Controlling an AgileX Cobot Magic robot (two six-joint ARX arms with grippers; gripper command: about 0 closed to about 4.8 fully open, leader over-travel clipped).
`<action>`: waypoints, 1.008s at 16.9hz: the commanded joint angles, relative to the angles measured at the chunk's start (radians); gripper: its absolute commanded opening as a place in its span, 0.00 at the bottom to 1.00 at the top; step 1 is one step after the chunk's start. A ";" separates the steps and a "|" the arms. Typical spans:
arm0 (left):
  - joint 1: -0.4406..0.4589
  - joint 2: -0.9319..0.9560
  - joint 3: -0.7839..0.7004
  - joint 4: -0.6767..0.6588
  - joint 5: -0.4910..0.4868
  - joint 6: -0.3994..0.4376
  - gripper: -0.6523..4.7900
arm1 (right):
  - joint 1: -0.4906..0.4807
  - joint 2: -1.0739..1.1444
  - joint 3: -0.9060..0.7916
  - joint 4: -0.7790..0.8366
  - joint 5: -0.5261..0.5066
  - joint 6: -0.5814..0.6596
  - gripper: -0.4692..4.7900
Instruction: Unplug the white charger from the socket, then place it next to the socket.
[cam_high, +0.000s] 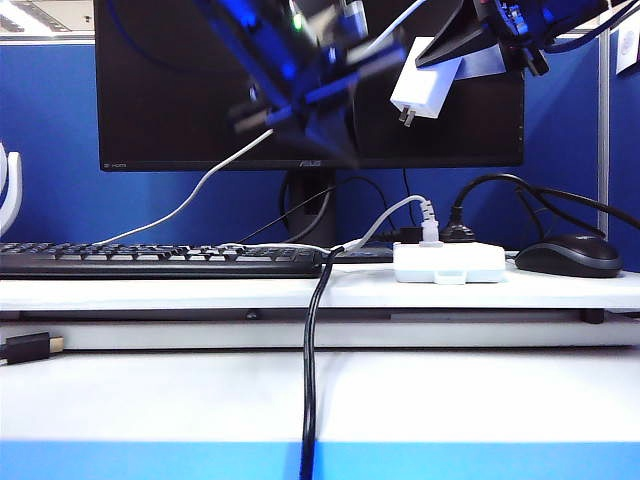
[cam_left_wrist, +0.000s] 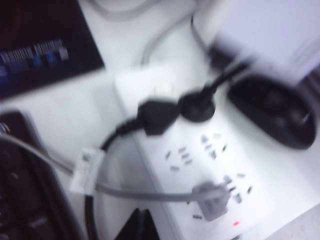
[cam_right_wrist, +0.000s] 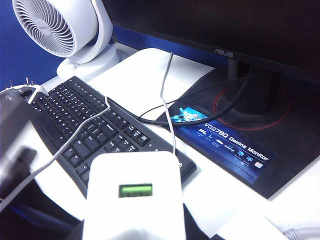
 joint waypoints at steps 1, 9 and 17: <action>-0.002 0.068 0.003 -0.002 0.012 -0.042 0.11 | 0.000 -0.008 0.005 0.088 0.023 0.004 0.09; -0.031 0.233 0.003 0.135 0.090 -0.062 0.11 | 0.000 -0.009 0.005 0.142 0.063 0.005 0.09; -0.068 0.240 0.003 0.312 0.111 -0.090 0.11 | 0.000 -0.010 0.005 0.146 0.059 0.005 0.09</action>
